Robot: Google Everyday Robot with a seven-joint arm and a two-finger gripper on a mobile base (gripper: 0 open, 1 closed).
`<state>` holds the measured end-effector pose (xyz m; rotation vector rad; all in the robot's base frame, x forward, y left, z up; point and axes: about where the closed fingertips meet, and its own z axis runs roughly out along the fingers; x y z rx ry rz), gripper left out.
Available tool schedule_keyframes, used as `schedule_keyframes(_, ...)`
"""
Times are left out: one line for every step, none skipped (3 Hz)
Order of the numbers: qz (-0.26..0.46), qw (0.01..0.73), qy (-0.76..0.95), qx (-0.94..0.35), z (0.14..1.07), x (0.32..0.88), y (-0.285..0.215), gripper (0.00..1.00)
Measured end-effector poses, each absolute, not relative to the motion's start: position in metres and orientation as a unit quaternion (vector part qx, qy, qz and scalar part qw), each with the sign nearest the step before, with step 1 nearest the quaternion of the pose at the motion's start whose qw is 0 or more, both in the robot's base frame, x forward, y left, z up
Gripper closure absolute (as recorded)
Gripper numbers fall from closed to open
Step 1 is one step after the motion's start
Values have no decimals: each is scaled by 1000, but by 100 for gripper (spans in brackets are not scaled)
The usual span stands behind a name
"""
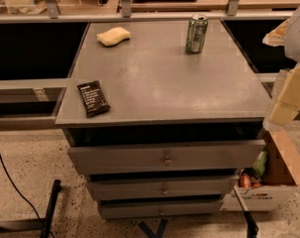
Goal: Knock green can over
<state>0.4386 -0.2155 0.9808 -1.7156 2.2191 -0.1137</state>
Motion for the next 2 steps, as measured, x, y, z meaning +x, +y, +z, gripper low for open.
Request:
schedule_keyframes(-42,175,777,-603,986,447,-217,0)
schedule_keyframes(-35,202,772,-602,995,477,-223,0)
